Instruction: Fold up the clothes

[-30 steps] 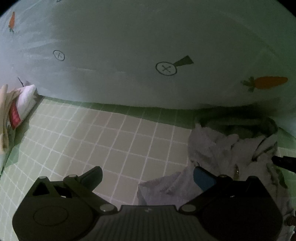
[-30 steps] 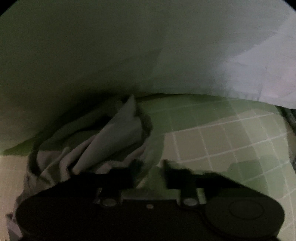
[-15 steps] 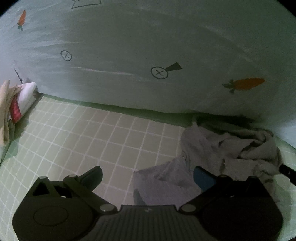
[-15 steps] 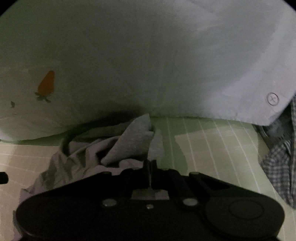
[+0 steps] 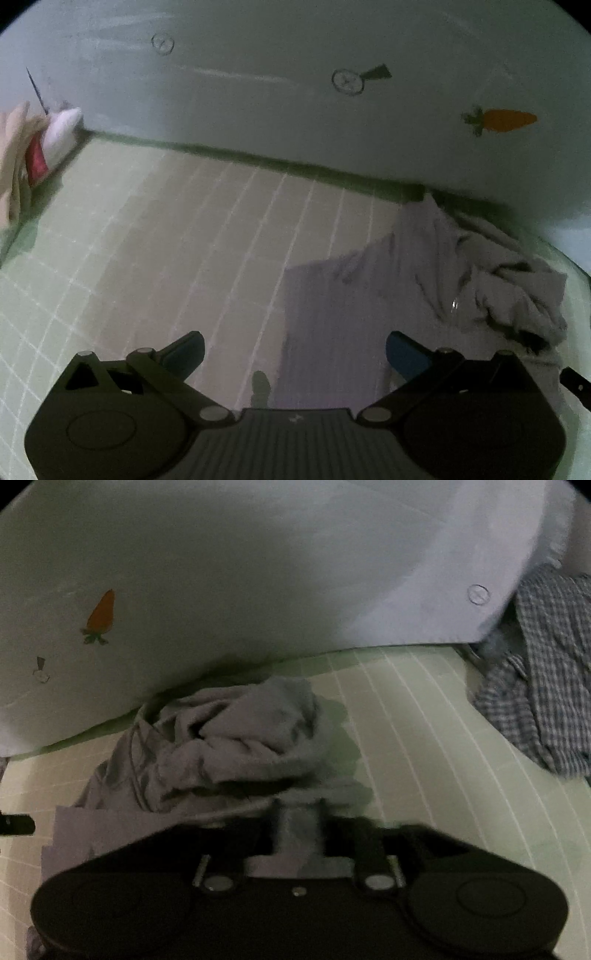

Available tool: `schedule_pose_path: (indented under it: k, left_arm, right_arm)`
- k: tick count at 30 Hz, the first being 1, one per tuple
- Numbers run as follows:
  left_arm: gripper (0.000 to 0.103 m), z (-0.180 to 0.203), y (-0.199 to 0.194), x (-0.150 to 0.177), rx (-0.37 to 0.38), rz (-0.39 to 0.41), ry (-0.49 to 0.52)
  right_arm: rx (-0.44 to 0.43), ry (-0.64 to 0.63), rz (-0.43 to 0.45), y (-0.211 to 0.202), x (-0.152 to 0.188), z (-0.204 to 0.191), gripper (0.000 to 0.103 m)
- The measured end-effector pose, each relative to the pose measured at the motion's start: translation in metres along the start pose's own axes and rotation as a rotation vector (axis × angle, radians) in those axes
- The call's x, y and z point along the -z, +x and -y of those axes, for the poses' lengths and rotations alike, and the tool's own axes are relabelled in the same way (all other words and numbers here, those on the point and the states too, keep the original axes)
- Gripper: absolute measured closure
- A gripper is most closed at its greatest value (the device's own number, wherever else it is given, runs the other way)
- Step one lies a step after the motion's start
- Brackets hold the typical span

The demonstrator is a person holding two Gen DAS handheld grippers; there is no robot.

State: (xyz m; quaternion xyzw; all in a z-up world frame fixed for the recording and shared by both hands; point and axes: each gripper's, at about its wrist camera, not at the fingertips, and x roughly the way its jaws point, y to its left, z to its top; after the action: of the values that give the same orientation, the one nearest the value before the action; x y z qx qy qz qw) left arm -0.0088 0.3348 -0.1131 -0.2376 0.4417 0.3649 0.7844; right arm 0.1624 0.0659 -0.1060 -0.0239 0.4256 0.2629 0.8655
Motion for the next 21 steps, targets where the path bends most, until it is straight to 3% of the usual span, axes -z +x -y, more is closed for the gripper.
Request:
schedule_pose_path:
  k: [9, 13, 14, 15, 17, 20, 21]
  left_arm:
    - [0.000, -0.009, 0.016, 0.040, 0.011, -0.079, 0.011]
    - [0.012, -0.012, 0.028, 0.052, 0.055, -0.115, 0.012]
    - [0.018, -0.014, 0.030, 0.054, 0.076, -0.122, 0.006]
    - [0.023, -0.015, 0.030, 0.056, 0.095, -0.119, -0.002]
    - [0.043, -0.018, 0.031, 0.061, 0.152, -0.113, -0.015]
    - [0.068, -0.015, 0.028, 0.066, 0.177, -0.079, -0.009]
    - [0.072, -0.015, 0.028, 0.069, 0.191, -0.071, -0.016]
  right_arm:
    - [0.012, 0.011, -0.085, 0.005, 0.033, 0.014, 0.026]
    - [-0.004, 0.027, -0.101, 0.011, 0.043, 0.015, 0.023]
    - [-0.022, 0.044, -0.105, 0.012, 0.045, 0.016, 0.026]
    - [-0.044, 0.058, -0.108, 0.012, 0.047, 0.017, 0.043]
    - [-0.079, 0.062, -0.108, 0.011, 0.051, 0.015, 0.066]
    - [-0.097, 0.034, -0.092, 0.006, 0.056, 0.008, 0.079]
    - [-0.096, 0.023, -0.088, 0.004, 0.057, 0.006, 0.082]
